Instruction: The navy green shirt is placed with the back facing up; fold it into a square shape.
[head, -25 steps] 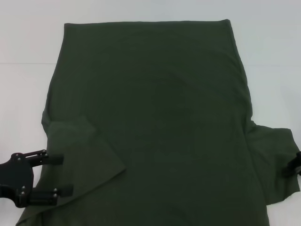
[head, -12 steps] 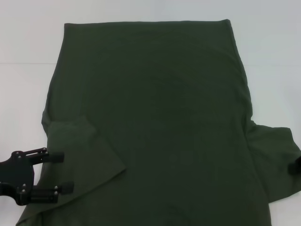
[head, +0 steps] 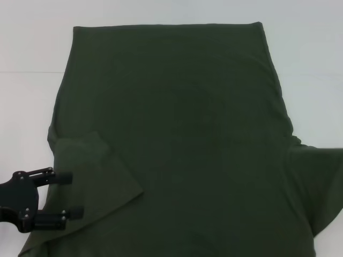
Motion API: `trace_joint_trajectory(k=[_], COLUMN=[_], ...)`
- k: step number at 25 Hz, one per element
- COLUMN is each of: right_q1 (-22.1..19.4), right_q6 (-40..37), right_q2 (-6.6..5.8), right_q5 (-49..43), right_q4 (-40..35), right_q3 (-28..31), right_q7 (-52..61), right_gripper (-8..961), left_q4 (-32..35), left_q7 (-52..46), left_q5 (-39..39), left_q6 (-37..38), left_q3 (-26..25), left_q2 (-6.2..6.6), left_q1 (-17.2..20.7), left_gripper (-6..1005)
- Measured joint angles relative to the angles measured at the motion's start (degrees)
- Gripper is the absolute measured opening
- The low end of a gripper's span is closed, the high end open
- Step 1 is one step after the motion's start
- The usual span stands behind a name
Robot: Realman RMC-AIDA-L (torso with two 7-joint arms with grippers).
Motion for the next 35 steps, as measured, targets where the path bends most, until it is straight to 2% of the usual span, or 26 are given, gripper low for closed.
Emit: trace_joint_trajectory(k=[7,11,21,25,28,34,35], right_q1=[2.15,4.36,13.39,15.79,16.48,16.97,16.94], right_q6=[-0.85,-1.16,-0.54,-0.11,0.96,2.17,2.2], right_q2=[-0.1,0.47,3.75,4.96,5.12,4.69,4.67], right_q5=[0.26,0.33,-0.95,-2.04,-2.49,-2.51,-2.31], right_q4=[-1.51,-1.16,1.97,3.24,5.13,8.58,8.75], right_q3=[0.54,-1.86,-13.51,-15.82,-16.18,-16.32,-16.16], right_q7=[-0.33,-0.61,-0.12,0.32,1.1,1.9,1.86], right_gripper=[20,20,21,20,24,35,71], left_q4=[-0.05,-0.06,0.09,0.17,0.12,0.05,0.0], left_q7=[-0.01,-0.03,-0.53,-0.61,-0.62,-0.54,-0.52], left_q5=[0.0,0.01,0.2,0.35,0.38,0.43,0.44], left_q6=[-0.03,-0.02,0.07,0.07,0.07,-0.03,-0.11], left_q3=[-0.14,-0.12,-0.12,-0.12,-0.07,0.02,-0.07], left_q2=[0.15,0.06,0.08,0.1,0.11,0.06,0.08], left_q1=[0.0,0.01,0.25,0.42,0.43,0.21,0.1], left_gripper=[887,887,888,887,888,887,887])
